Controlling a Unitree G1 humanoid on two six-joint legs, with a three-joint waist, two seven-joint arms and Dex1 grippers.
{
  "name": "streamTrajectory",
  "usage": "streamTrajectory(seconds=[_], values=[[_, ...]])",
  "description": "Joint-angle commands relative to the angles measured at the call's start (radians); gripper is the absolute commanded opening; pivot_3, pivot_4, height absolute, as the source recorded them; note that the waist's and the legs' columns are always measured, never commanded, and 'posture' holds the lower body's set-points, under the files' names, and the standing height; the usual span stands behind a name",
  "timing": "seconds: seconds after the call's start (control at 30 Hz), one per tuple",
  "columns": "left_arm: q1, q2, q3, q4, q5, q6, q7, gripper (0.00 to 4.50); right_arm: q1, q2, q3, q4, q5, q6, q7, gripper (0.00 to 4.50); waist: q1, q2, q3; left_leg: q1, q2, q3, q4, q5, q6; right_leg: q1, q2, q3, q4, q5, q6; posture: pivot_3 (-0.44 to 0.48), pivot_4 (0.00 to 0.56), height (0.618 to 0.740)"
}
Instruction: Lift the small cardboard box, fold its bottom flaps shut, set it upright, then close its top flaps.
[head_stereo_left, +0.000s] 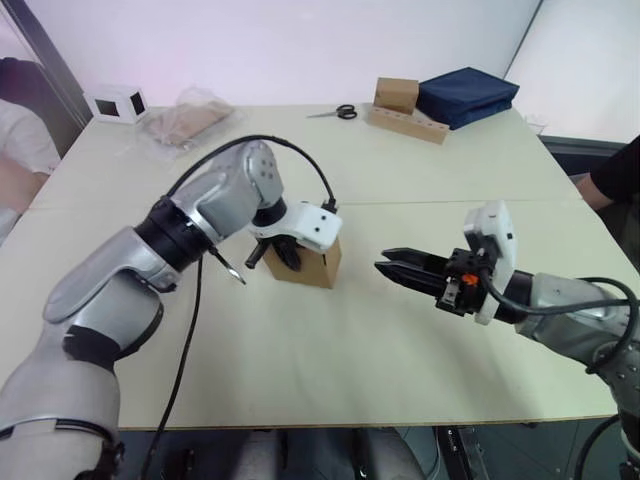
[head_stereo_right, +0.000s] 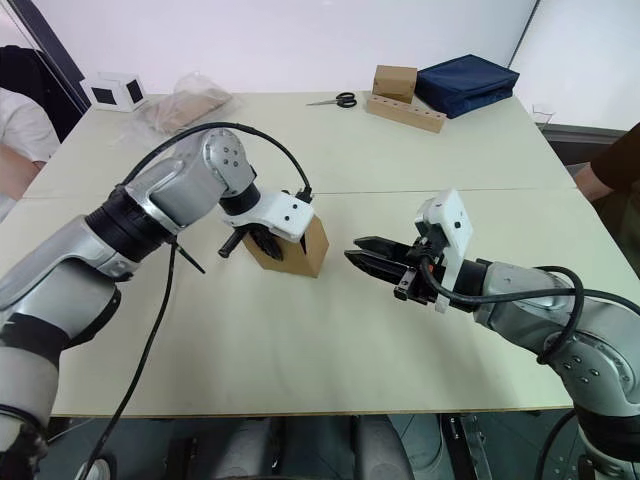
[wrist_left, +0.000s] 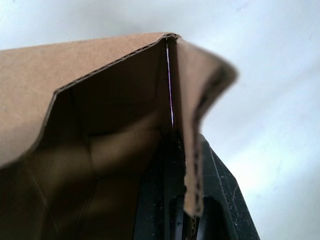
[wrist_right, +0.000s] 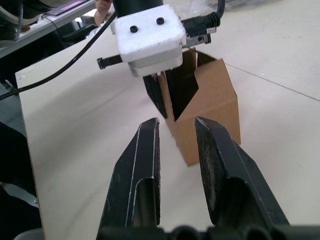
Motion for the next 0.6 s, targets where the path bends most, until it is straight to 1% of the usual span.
streamTrajectory(seconds=[0.03,0.07,0.1,0.17,0.23,0.33,0.37,0.47,0.6], values=[[-0.026,0.006,-0.001,-0.029,-0.008,0.015,-0.004,1.02,-0.005,0.003,-0.018,-0.021,-0.005,-0.018,0.013,1.17,-0.001,0.000,0.000,0.000,0.000,0.000,0.000,0.000,0.000,0.000,0.000,0.000,0.000,0.000,0.000,0.000,0.150,0.740],[-0.029,0.007,-0.004,-0.030,-0.013,0.016,-0.004,1.53,-0.005,0.003,-0.018,-0.020,-0.007,-0.018,0.015,1.17,-0.001,0.000,0.000,0.000,0.000,0.000,0.000,0.000,0.000,0.000,0.000,0.000,0.001,0.000,0.000,0.000,0.150,0.740],[-0.033,0.009,-0.005,-0.031,-0.017,0.016,-0.004,1.82,-0.006,0.004,-0.018,-0.019,-0.007,-0.017,0.015,1.17,-0.001,0.000,0.000,0.001,0.000,0.000,0.000,0.000,0.000,0.000,0.000,0.000,0.001,0.000,0.000,0.000,0.150,0.740],[-0.043,0.014,-0.007,-0.028,-0.026,0.014,-0.004,2.57,-0.011,0.008,-0.014,-0.018,-0.008,-0.016,0.014,1.17,-0.001,0.000,0.000,0.001,0.000,0.000,0.000,0.000,0.000,0.000,0.000,0.000,0.001,0.000,0.000,0.000,0.150,0.740],[-0.059,0.020,-0.012,-0.030,-0.047,0.018,-0.004,3.43,-0.015,0.010,-0.009,-0.013,-0.014,-0.015,0.014,1.17,-0.001,0.000,0.000,0.001,0.000,0.000,0.000,0.000,0.000,0.000,0.000,0.000,0.001,0.000,0.000,0.000,0.150,0.740],[-0.096,0.019,-0.008,-0.016,-0.080,0.030,-0.004,4.39,-0.025,0.017,0.003,-0.010,-0.018,-0.012,0.013,1.17,0.000,0.000,0.000,0.000,0.000,0.000,0.001,0.000,0.000,0.000,0.000,0.000,0.001,0.000,0.000,0.000,0.150,0.740],[-0.106,0.014,-0.002,-0.006,-0.084,0.031,-0.004,4.46,-0.027,0.018,0.005,-0.010,-0.021,-0.011,0.013,1.17,0.000,0.000,0.000,0.000,0.000,0.000,0.001,0.000,0.000,0.000,0.000,0.000,0.001,0.000,0.000,0.000,0.150,0.740],[-0.149,0.006,0.010,0.034,-0.101,0.041,-0.004,4.46,-0.034,0.018,0.009,-0.006,-0.026,-0.009,0.016,1.17,-0.001,0.000,0.000,0.001,0.000,0.000,0.001,0.000,0.000,0.000,0.000,0.000,0.001,0.000,0.000,0.000,0.150,0.740],[-0.204,0.017,0.022,0.058,-0.141,0.060,-0.004,4.46,-0.041,0.016,0.009,-0.002,-0.028,-0.007,0.024,1.17,-0.001,0.000,0.000,0.001,0.000,0.000,0.001,0.000,0.000,0.000,0.000,0.000,0.001,0.000,0.000,0.000,0.150,0.740]])
